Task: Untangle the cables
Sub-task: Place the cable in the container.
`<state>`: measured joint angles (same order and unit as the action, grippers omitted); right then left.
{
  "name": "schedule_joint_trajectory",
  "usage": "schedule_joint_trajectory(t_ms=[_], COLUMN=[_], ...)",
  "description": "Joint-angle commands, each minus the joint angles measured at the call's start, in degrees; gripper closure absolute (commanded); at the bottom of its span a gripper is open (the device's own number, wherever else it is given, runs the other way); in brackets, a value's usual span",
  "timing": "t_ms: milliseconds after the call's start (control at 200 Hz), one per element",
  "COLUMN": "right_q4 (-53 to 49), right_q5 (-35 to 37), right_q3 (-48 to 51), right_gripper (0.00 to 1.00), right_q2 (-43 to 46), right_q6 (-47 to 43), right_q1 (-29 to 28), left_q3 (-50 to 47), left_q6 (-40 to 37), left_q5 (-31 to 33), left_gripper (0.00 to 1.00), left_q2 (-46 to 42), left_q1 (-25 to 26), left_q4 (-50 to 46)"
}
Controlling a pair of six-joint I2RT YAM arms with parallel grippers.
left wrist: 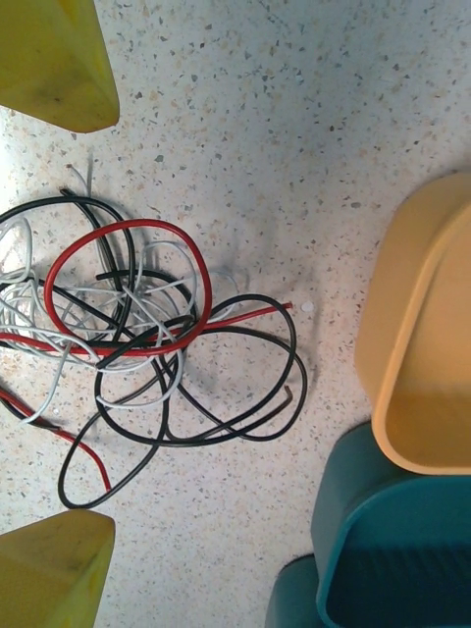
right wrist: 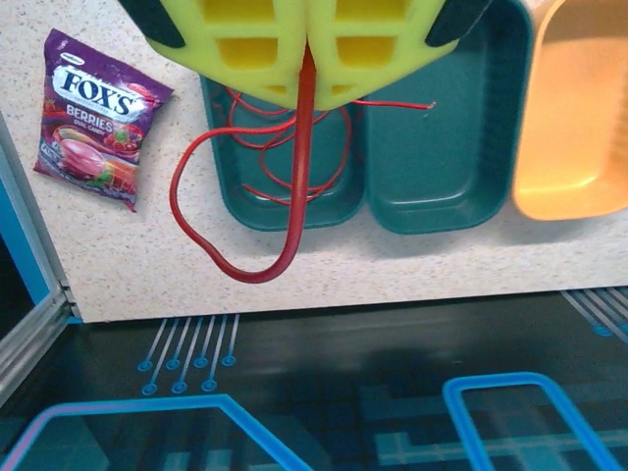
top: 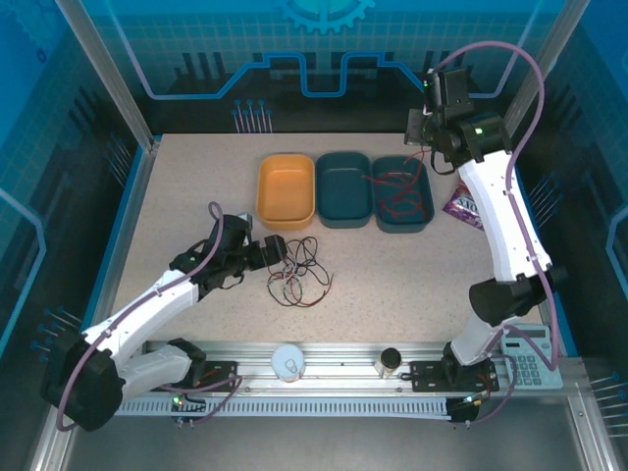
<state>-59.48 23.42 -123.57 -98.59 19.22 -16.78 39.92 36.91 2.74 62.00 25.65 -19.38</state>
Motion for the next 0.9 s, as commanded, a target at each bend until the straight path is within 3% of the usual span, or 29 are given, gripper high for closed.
schedule_joint_trajectory(t_ms=[0, 355, 630, 896], right_q4=[2.95, 2.58, 0.98, -3.02], right_q5=[1.67, 2.50, -2.46, -6.27], right_q3=[0.78, 3.29, 8.72, 6.51], right_gripper=[1.00, 1.00, 1.00, 1.00], right_q2=[-2.62, -11.28, -14.36, -21.29], right_q6=[-2.30, -5.34, -7.78, -9.87], right_q1=[2.05, 3.72, 2.97, 1.74], left_q3=[1.21, 1.27, 1.01, 0.79], left_q6=[-1.83, -2.72, -2.61, -2.46], left_q5=[1.44, 1.02, 0.43, 0.27], left_gripper=[0.01, 0.01, 0.01, 0.01], left_q2=[-1.70, -1.11, -0.47, -0.57], left_q1=[-0.43, -0.60, -0.63, -0.69], left_q4=[-2.02, -1.10, -0.49, -0.66])
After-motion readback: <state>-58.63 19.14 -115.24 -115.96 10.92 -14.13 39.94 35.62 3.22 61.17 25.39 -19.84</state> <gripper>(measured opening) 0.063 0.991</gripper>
